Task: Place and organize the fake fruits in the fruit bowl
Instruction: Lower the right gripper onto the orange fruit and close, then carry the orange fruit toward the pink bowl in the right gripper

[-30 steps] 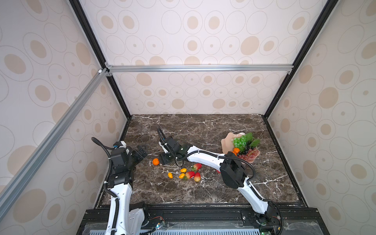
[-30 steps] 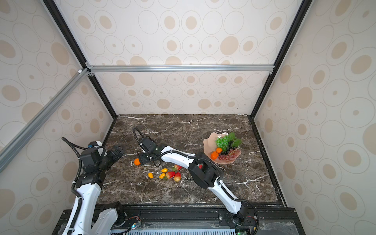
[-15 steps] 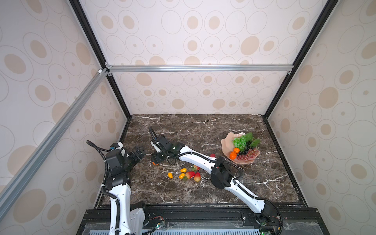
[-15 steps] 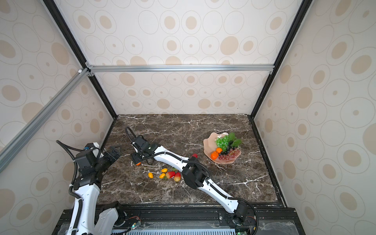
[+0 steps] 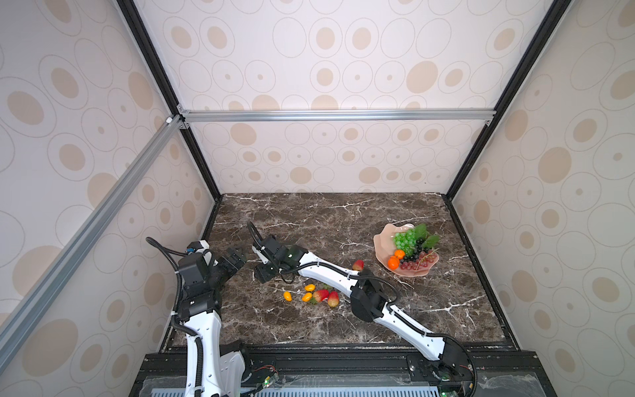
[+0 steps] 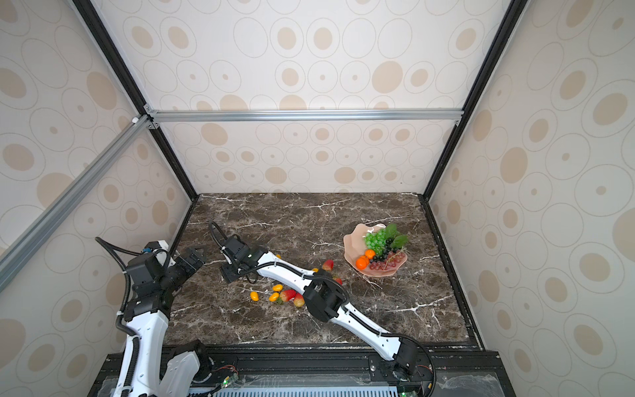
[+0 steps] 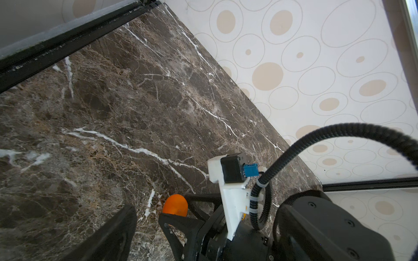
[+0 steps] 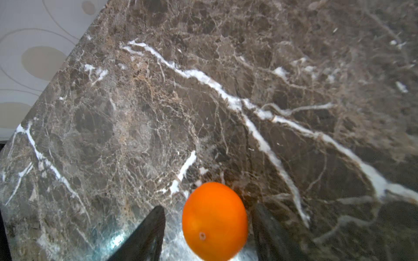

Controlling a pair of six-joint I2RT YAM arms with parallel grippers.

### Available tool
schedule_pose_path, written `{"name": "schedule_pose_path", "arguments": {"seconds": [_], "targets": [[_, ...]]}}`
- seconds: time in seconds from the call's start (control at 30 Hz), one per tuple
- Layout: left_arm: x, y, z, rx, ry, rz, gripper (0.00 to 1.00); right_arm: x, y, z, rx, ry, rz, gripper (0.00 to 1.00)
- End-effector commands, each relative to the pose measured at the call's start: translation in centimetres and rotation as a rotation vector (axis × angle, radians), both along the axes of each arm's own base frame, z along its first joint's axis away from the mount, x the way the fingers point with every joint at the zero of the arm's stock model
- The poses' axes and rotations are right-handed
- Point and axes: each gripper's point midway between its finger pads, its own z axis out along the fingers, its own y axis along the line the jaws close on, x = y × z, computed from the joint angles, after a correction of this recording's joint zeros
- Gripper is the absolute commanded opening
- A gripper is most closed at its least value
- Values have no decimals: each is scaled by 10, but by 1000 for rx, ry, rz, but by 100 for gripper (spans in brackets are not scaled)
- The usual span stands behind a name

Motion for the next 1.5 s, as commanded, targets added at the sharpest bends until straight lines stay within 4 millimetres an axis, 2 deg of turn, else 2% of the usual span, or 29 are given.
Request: {"name": "schedule_pose_path", "arguments": {"seconds": [0.0, 0.37, 0.53, 0.73, 0.83, 0.93, 1.1, 1.2, 1.23, 1.3, 1.47], "targets": [[1, -1, 5, 18, -19, -20, 98, -4, 1, -9, -29, -25, 12, 63], [-1, -2, 5, 15, -22, -24, 99, -6, -6, -30, -80, -13, 14, 58], [-1, -2, 6, 16, -25, -23, 98, -5, -6, -31, -84, -12, 10, 55], [-1, -3, 7, 16, -28, -25, 98, -5, -6, -22, -77, -23, 10, 51], [-2, 0, 7, 31, -28, -9, 98, -5, -6, -9, -54, -21, 9, 49], [-5, 1, 5, 47, -30, -2, 98, -2, -7, 18, -5, 1, -5, 46], [-5, -9, 0, 35, -31, -45, 98, 2, -17, 70, 91, 5, -28, 43], [-2, -23, 4, 45, -51, -81, 98, 4, -29, 97, 128, -12, -48, 42], [-1, -28, 5, 49, -58, -89, 98, 3, -35, 94, 120, -6, -53, 42], [4, -38, 7, 57, -70, -110, 98, 3, -45, 105, 132, -12, -70, 41], [17, -84, 9, 50, -102, -217, 98, 7, -83, 124, 156, -34, -146, 40]]}}
